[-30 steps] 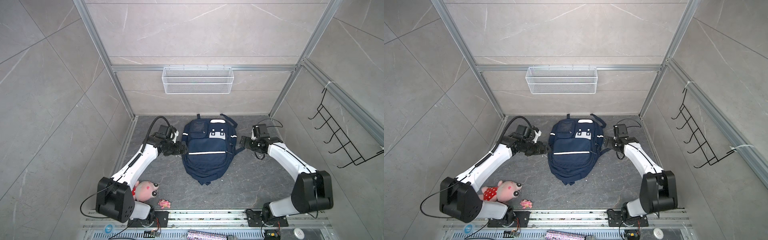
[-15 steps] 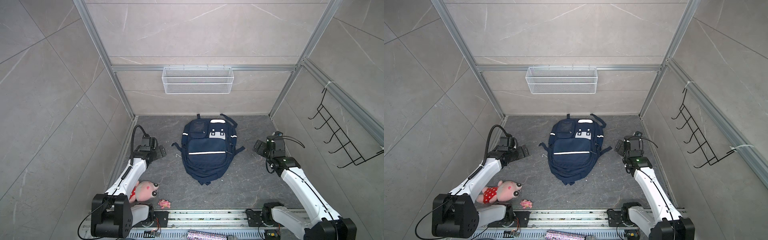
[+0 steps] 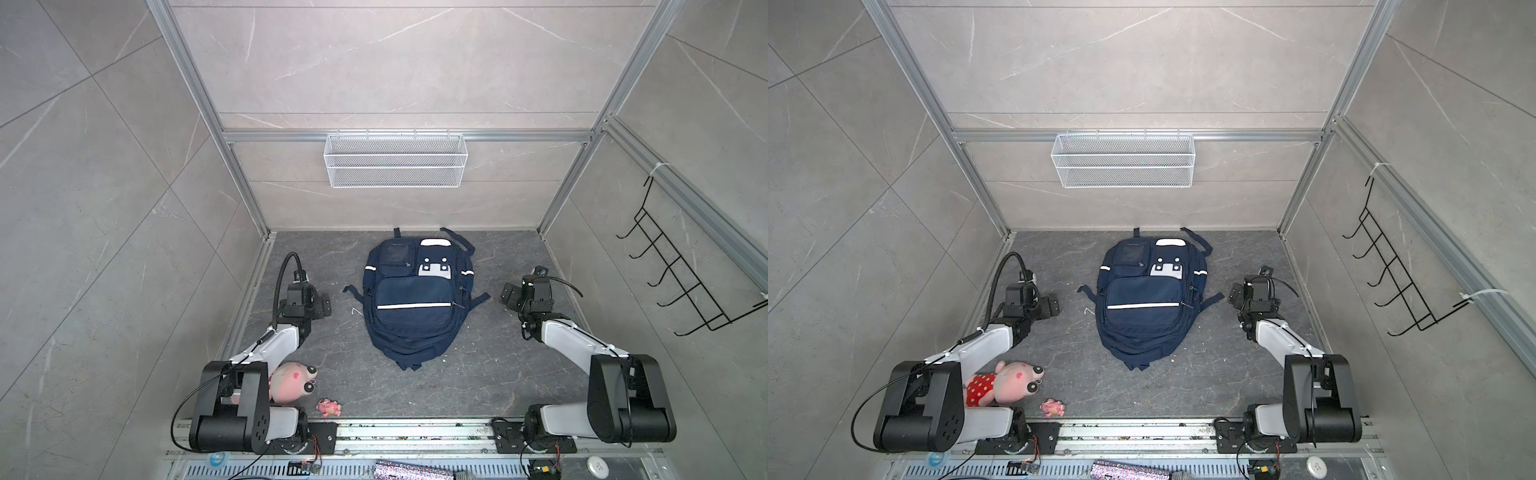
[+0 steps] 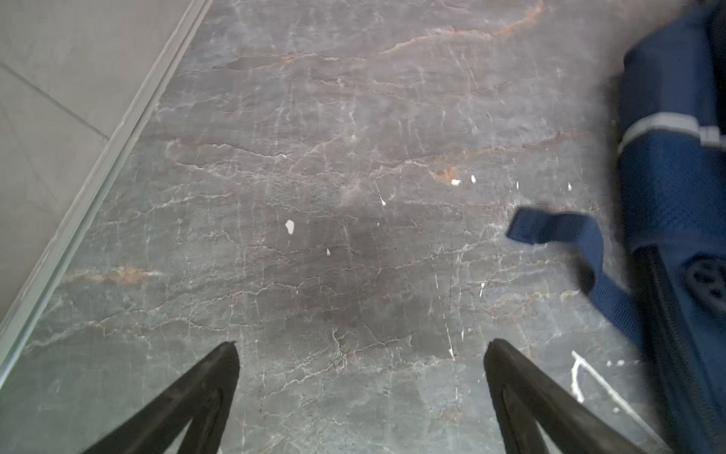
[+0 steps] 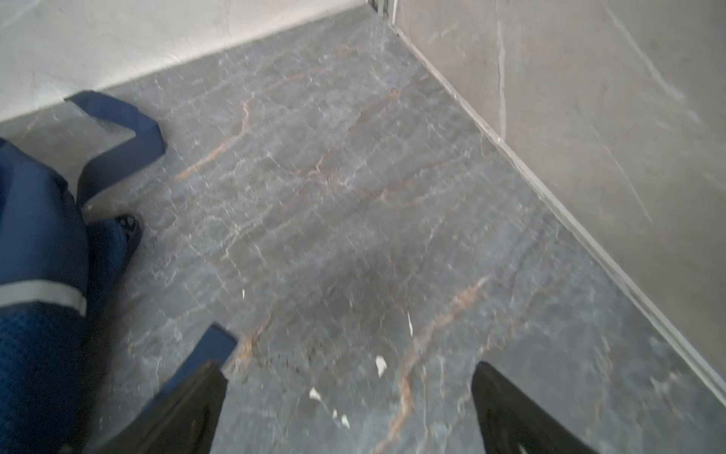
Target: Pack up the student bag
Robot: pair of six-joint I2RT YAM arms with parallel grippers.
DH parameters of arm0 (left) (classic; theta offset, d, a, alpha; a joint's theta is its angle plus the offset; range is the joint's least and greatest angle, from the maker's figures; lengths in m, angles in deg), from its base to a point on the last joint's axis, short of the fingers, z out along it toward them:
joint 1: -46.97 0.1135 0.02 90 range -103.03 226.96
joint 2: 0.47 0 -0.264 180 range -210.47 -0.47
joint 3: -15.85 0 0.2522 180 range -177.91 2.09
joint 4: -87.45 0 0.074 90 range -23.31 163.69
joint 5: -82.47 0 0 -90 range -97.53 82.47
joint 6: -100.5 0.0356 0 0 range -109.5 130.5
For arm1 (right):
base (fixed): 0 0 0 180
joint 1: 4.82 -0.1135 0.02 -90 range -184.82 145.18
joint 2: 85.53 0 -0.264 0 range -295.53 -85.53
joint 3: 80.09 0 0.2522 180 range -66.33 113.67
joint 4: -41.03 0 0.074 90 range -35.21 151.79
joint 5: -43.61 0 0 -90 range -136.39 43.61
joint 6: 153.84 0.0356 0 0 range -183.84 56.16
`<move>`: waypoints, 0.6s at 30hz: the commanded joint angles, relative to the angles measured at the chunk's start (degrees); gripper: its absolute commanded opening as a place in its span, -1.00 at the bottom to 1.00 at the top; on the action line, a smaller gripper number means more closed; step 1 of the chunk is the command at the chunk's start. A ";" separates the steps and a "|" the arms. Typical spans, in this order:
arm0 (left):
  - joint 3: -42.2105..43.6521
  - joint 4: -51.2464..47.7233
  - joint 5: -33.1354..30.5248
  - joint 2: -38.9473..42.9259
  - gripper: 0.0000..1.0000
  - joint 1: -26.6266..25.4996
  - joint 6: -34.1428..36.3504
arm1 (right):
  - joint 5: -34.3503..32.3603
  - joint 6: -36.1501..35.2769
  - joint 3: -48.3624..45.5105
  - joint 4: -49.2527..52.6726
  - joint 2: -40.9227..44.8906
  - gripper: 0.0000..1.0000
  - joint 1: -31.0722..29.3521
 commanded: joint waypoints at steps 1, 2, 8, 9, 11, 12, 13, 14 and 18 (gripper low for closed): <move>-0.31 10.39 3.02 -1.08 1.00 2.32 5.11 | 2.79 -0.98 -0.14 -7.88 -2.81 0.99 2.34; 0.15 11.57 3.04 -1.76 1.00 2.82 5.23 | 4.06 -0.68 -0.50 -8.68 -3.42 0.99 3.13; 3.44 18.09 5.25 -4.69 1.00 5.90 3.62 | 7.05 -1.14 -4.48 -14.04 -2.09 0.99 3.84; 3.87 19.46 6.24 -4.77 1.00 5.90 4.25 | 7.65 -1.48 -4.70 -14.56 -2.11 0.99 3.84; 4.26 19.96 8.00 -4.44 1.00 6.10 4.78 | 8.99 -2.24 -5.35 -15.83 -2.52 0.99 3.82; 4.59 20.16 9.44 -4.08 1.00 6.39 5.05 | 10.00 -2.81 -5.93 -17.12 -2.61 1.00 3.86; 4.94 20.66 10.40 -3.90 0.99 6.72 5.08 | 11.15 -3.31 -6.53 -18.40 -2.59 1.00 3.80; 4.93 20.74 10.82 -3.82 1.00 6.89 4.96 | 11.94 -3.62 -6.99 -19.17 -2.58 0.99 3.82; 4.50 21.08 10.83 -4.86 1.00 7.14 5.16 | 16.96 -5.70 -7.57 -20.60 -3.09 0.99 3.88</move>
